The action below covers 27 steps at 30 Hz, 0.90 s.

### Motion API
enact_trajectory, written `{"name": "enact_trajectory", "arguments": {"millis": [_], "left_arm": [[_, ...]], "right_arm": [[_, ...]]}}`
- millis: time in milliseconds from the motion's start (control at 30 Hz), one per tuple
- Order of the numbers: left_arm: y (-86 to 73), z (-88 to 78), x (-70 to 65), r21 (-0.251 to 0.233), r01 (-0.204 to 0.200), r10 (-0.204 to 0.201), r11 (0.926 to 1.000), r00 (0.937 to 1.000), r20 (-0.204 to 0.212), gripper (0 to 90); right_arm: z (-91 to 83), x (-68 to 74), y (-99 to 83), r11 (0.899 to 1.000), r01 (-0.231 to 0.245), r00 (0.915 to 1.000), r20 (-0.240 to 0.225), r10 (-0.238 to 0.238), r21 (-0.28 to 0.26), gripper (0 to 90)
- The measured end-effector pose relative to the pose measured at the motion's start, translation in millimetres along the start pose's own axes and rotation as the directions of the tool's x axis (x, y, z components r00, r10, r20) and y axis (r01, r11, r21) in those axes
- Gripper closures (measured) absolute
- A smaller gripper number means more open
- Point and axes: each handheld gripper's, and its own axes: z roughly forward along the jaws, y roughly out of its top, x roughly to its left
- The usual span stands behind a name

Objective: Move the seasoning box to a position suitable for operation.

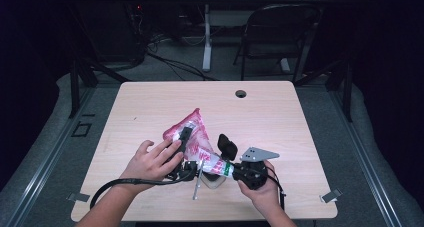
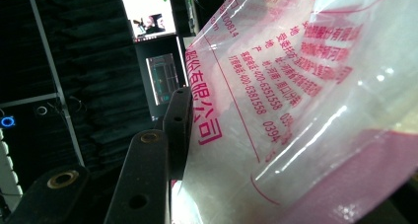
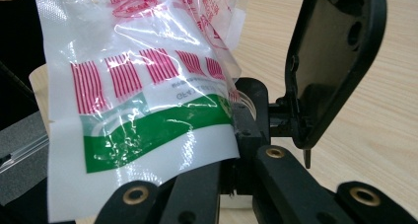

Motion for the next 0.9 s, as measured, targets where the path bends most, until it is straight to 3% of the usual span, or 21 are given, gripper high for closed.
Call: {"name": "enact_trajectory", "arguments": {"millis": [900], "left_arm": [[1.7, -0.3, 2.1, -0.002, -0.003, 0.003, 1.0000, 1.0000, -0.005, 62.5]], "right_arm": [[0.3, -0.4, -0.4, 1.000, -0.001, 1.0000, 0.003, 0.001, 0.003, 90.0]]}}
